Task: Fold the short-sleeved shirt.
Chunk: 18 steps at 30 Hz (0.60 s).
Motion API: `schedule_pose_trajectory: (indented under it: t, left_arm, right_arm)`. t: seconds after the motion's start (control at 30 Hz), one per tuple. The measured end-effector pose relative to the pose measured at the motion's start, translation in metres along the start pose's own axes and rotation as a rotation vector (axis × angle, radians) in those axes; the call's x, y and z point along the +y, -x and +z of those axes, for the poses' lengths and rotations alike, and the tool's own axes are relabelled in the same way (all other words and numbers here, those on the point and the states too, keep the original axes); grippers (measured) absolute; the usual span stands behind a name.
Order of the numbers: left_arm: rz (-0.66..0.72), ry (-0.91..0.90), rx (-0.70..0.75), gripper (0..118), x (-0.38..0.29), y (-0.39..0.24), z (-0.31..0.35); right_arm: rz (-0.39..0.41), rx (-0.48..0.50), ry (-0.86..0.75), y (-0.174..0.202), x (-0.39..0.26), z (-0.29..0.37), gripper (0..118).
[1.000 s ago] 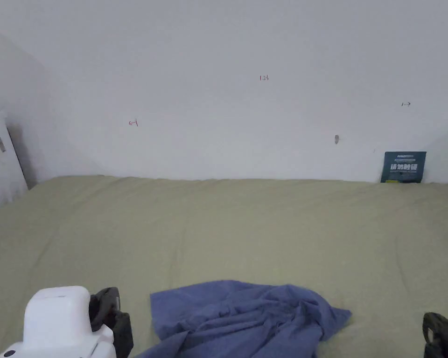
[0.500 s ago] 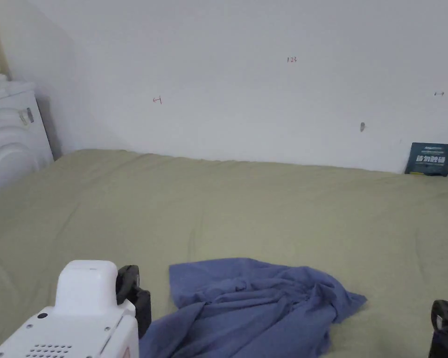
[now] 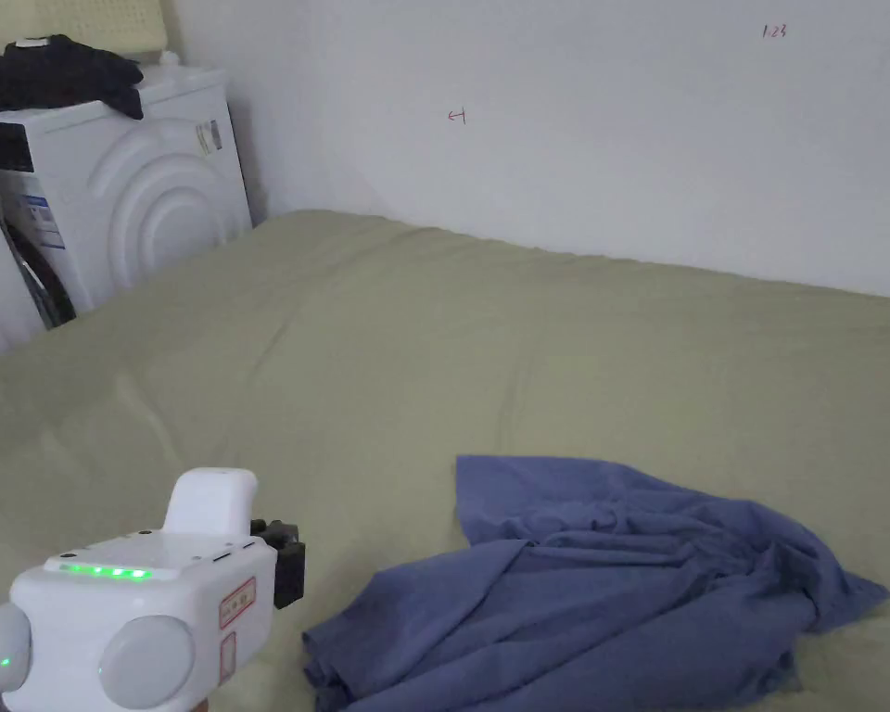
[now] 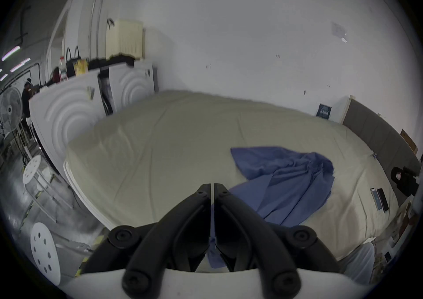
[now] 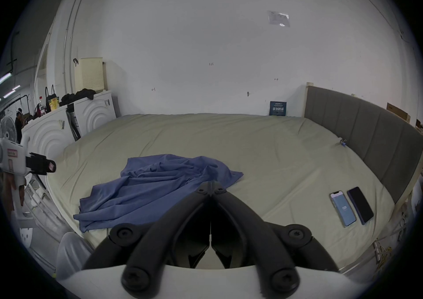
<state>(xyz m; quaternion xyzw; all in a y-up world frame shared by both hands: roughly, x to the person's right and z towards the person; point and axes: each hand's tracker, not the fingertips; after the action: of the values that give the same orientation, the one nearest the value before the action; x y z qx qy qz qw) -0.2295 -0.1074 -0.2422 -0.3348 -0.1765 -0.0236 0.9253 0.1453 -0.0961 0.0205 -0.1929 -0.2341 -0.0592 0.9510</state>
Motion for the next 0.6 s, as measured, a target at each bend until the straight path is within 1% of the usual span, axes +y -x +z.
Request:
schedule_pose_trajectory:
  t: [0.07,0.1,0.13,0.17,0.2,0.23,0.27,0.3,0.4,0.43,0.47,0.5,0.57,0.6]
  left_arm:
    - [-0.002,0.075,-0.029,0,-0.004,0.004,-0.024]
    - [0.004,0.114,-0.039,8,-0.007,0.004,-0.037]
    - [0.001,0.143,-0.059,28,-0.011,0.003,-0.050]
    - [-0.004,0.173,-0.058,68,-0.014,0.002,-0.060]
    - [-0.018,0.228,-0.055,114,-0.017,0.001,-0.076]
    - [-0.028,0.292,-0.062,118,-0.020,-0.001,-0.093]
    - [-0.022,0.332,-0.050,115,-0.023,-0.002,-0.101]
    - [-0.062,0.307,-0.020,115,-0.028,-0.004,-0.111]
    - [-0.094,0.375,0.023,114,-0.040,-0.008,-0.141]
    - [-0.107,0.409,0.002,110,-0.033,-0.010,-0.152]
    - [-0.116,0.435,-0.009,104,-0.034,-0.012,-0.161]
    - [-0.126,0.465,0.000,99,-0.036,-0.014,-0.166]
    - [-0.142,0.455,0.000,90,-0.035,-0.017,-0.161]
    - [-0.153,0.444,-0.003,74,-0.030,-0.019,-0.154]
  right_arm:
    - [0.006,0.016,0.025,0.005,-0.002,-0.008,0]
    - [0.013,0.021,0.035,0.008,-0.004,-0.011,0]
    - [0.019,0.022,0.043,0.010,-0.005,-0.014,0]
    - [0.023,0.024,0.050,0.011,-0.006,-0.017,0]
    - [0.026,0.030,0.060,0.012,-0.008,-0.020,0]
    - [0.026,0.032,0.070,0.013,-0.009,-0.022,0]
    - [0.028,0.034,0.078,0.014,-0.010,-0.025,0]
    - [0.031,0.034,0.086,0.014,-0.011,-0.027,0]
    - [0.037,0.034,0.108,0.013,-0.013,-0.032,0]
    - [0.038,0.033,0.116,0.013,-0.013,-0.034,0]
    - [0.039,0.034,0.124,0.013,-0.014,-0.036,0]
    - [0.043,0.036,0.131,0.013,-0.015,-0.037,0]
    - [0.051,0.039,0.145,0.013,-0.017,-0.040,0]
    - [0.051,0.038,0.149,0.012,-0.018,-0.041,0]
